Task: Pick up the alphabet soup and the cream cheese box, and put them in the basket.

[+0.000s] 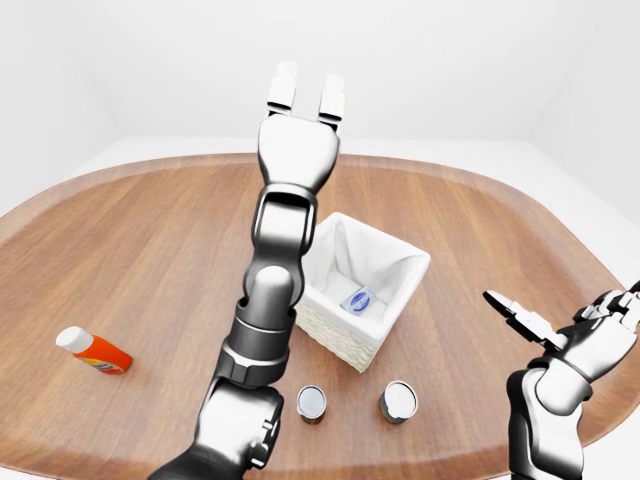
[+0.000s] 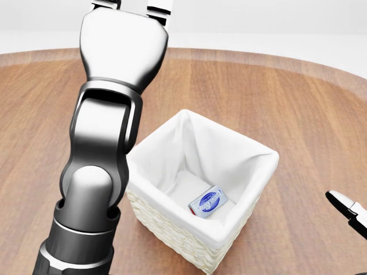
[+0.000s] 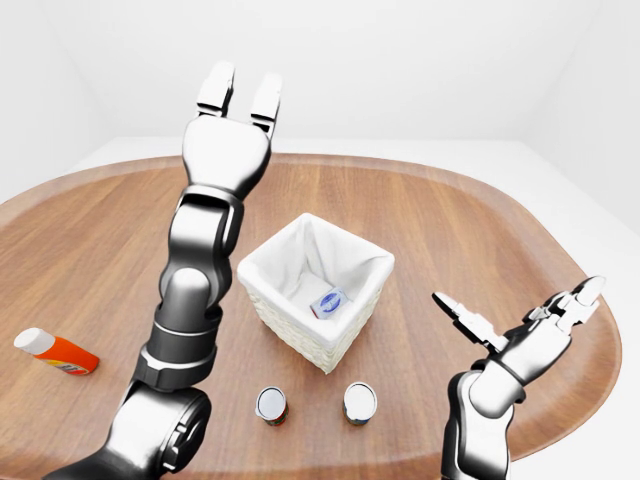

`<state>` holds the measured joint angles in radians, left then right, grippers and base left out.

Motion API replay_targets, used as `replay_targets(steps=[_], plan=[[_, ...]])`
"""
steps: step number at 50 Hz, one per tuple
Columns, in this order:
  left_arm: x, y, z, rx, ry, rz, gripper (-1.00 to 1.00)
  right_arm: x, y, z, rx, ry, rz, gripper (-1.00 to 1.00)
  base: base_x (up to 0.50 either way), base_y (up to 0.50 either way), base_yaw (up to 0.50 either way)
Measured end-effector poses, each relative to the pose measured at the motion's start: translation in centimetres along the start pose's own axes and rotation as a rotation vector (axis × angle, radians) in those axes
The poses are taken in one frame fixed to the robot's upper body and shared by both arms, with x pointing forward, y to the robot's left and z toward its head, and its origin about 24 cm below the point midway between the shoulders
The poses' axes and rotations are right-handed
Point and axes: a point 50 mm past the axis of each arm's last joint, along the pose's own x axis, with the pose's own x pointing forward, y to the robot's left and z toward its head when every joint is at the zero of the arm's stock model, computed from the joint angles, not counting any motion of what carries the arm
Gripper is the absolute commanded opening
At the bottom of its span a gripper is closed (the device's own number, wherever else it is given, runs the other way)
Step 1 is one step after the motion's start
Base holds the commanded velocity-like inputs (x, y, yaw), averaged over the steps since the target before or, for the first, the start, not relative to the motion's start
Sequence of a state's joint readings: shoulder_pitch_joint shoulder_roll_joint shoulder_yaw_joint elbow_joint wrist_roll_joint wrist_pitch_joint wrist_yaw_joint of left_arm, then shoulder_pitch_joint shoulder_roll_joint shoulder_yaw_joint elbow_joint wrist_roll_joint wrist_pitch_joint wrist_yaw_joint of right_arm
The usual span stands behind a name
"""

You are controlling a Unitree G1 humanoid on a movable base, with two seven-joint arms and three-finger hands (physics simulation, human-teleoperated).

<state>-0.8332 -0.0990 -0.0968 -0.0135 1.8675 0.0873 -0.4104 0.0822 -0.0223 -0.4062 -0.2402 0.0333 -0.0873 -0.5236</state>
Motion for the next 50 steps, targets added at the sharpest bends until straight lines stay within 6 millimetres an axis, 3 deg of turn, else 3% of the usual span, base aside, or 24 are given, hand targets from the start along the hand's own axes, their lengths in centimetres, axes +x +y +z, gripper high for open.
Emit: replay_targets(steps=[37,50], plan=[[-3.9,-1.2,-10.1,-0.132,0.16,0.101,1.0,-0.1,0.0,0.0,-0.003,-0.002,0.001,1.0,0.0,0.0,0.0],[-5.9,-2.3,-12.7,-0.205,0.198,0.139,1.0,-0.1,0.0,0.1,-0.003,-0.005,0.0,1.0,0.0,0.0,0.0]])
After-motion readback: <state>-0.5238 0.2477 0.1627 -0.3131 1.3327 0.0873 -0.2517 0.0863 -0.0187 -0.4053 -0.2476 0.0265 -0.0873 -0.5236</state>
